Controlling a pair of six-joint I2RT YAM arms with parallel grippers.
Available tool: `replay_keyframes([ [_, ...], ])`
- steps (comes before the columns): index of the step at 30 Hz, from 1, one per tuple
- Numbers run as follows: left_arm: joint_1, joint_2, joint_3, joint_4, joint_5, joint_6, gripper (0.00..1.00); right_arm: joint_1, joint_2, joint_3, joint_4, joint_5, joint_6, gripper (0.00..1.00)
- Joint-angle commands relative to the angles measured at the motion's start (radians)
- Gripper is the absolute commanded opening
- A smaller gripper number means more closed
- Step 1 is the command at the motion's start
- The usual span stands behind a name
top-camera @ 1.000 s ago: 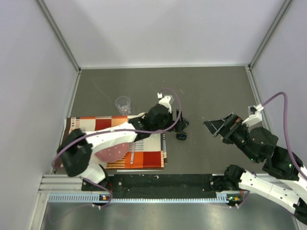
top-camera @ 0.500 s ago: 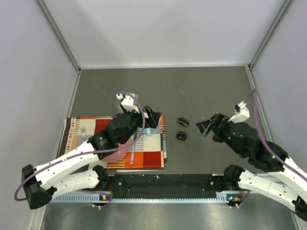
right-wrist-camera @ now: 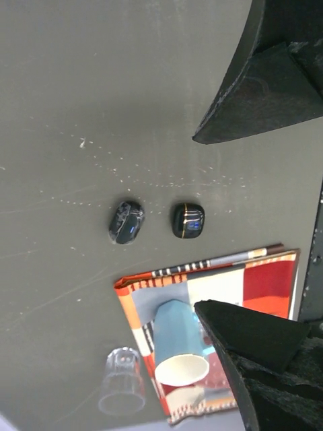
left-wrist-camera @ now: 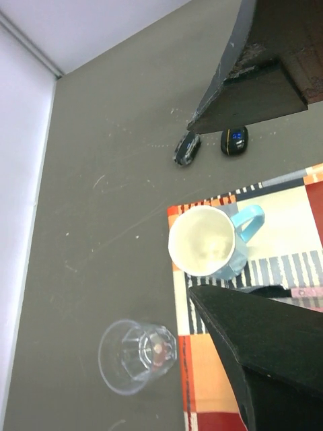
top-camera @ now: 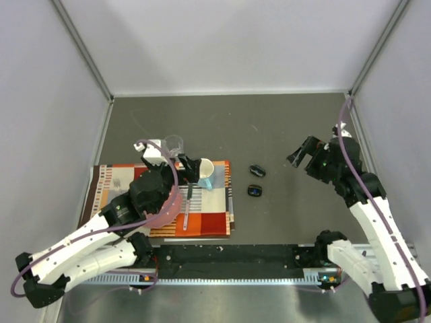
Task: Insert the wireless bluetooth earbuds into the charging case
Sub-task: Reset both arms
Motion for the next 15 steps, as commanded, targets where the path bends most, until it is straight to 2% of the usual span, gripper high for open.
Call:
replay_keyframes([
  [1, -0.002, -0.096, -0.035, -0.043, -0.099, -0.011, 0.98, -0.218, -0.001, -0.057, 0.096, -0.378, -0.069, 0.99],
  [6, -0.001, -0.167, -0.067, -0.052, -0.147, 0.023, 0.98, -0.246, -0.088, -0.110, 0.107, -0.074, -0.095, 0.99],
  [9, -0.001, -0.188, -0.077, -0.066, -0.179, 0.032, 0.98, -0.261, -0.049, -0.112, 0.105, -0.090, -0.121, 0.99],
  [10, -0.001, -0.188, -0.074, -0.075, -0.196, 0.028, 0.98, -0.262, 0.009, -0.107, 0.102, -0.099, -0.122, 0.99],
  [13, -0.002, -0.179, -0.055, -0.138, -0.257, -0.001, 0.99, -0.264, 0.044, -0.130, 0.111, 0.020, -0.092, 0.99],
  [15, -0.003, -0.177, -0.040, -0.181, -0.286, -0.005, 0.99, -0.265, 0.027, -0.184, 0.181, 0.156, -0.084, 0.99],
])
